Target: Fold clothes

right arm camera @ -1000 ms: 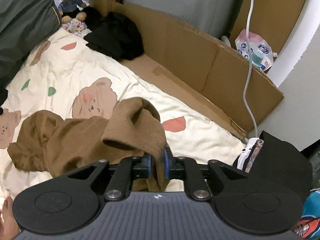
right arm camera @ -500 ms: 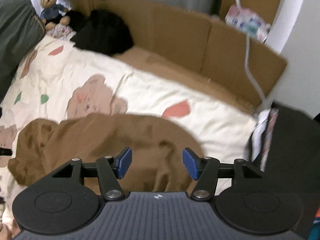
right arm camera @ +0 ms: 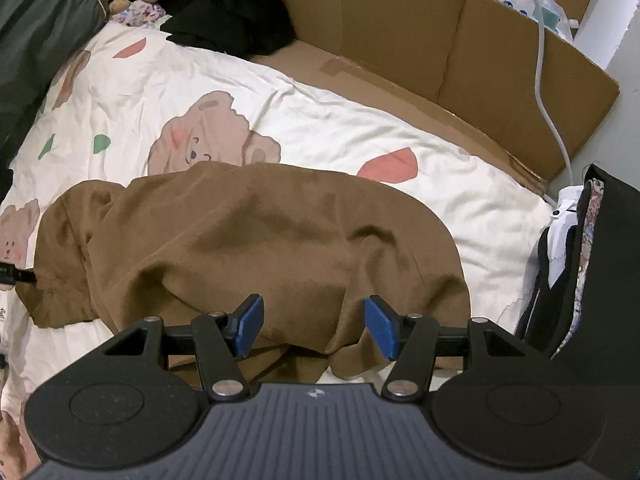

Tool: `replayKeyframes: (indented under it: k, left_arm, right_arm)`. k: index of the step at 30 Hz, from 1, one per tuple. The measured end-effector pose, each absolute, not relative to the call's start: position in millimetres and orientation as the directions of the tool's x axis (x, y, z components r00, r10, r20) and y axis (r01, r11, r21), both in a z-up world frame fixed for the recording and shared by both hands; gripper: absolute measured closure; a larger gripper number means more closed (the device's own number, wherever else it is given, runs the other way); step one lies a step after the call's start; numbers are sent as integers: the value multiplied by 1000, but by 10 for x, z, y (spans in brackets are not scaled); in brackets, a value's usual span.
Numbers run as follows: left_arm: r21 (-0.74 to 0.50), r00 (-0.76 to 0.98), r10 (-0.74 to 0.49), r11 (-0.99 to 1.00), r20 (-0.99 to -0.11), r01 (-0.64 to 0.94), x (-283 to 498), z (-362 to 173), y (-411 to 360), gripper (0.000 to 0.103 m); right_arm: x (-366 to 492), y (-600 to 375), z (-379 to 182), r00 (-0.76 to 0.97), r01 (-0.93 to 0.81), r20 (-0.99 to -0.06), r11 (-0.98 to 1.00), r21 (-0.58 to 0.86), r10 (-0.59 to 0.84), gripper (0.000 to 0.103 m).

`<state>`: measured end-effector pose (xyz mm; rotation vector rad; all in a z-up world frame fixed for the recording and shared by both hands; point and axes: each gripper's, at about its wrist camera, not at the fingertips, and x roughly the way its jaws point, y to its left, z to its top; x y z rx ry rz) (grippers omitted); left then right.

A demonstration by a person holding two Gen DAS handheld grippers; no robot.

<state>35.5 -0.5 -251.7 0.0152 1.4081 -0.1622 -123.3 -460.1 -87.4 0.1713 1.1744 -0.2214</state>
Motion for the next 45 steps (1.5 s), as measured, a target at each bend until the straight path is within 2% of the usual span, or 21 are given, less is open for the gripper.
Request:
replayKeyframes:
  k: [5, 7, 8, 9, 11, 13, 19, 25, 32, 41, 45]
  left_arm:
    - [-56, 172, -91, 978, -981, 199, 227, -2668, -80, 34]
    - [-58, 188, -102, 973, -977, 222, 203, -2664, -101, 39]
    - [-68, 190, -114, 970, -975, 233, 201, -2651, -109, 50]
    - [-93, 185, -139, 967, -973, 239, 206, -2628, -112, 69]
    - [-172, 151, -211, 957, -966, 233, 231, -2579, -126, 96]
    - [-267, 116, -298, 936, -947, 229, 249, -2482, -200, 96]
    - [-410, 113, -460, 860, -881, 305, 144, -2115, -688, 97]
    - [-522, 22, -598, 716, -801, 463, -145, -1868, -1349, 97]
    - [-565, -107, -631, 590, -769, 578, -598, -1822, -1951, 97]
    - [-646, -242, -690, 415, -683, 641, -1107, -1732, -2268, 97]
    - [-655, -293, -698, 328, -653, 680, -1326, -1636, -2314, 97]
  right_arm:
    - [-1218, -4579, -864, 369, 228, -927, 973, 23, -64, 42]
    - [-1212, -4556, -863, 370, 208, -927, 978, 15, -65, 42]
    - [-1211, -4550, -863, 370, 206, -927, 979, 14, -64, 42]
    - [-1209, -4533, -867, 369, 196, -927, 981, 12, -62, 42]
    - [-1206, -4519, -873, 366, 194, -929, 981, 17, -56, 42]
    - [-1198, -4490, -870, 367, 190, -929, 981, 25, -47, 42]
    - [-1141, -4406, -750, 398, 185, -917, 981, 60, -19, 42]
    - [-1113, -4322, -660, 412, 134, -910, 984, 115, 51, 42]
    - [-1150, -4203, -711, 378, 93, -917, 980, 178, 131, 42]
    - [-1143, -3894, -772, 368, 7, -882, 948, 318, 294, 41]
    - [-1142, -3763, -742, 368, -49, -876, 947, 318, 313, 41]
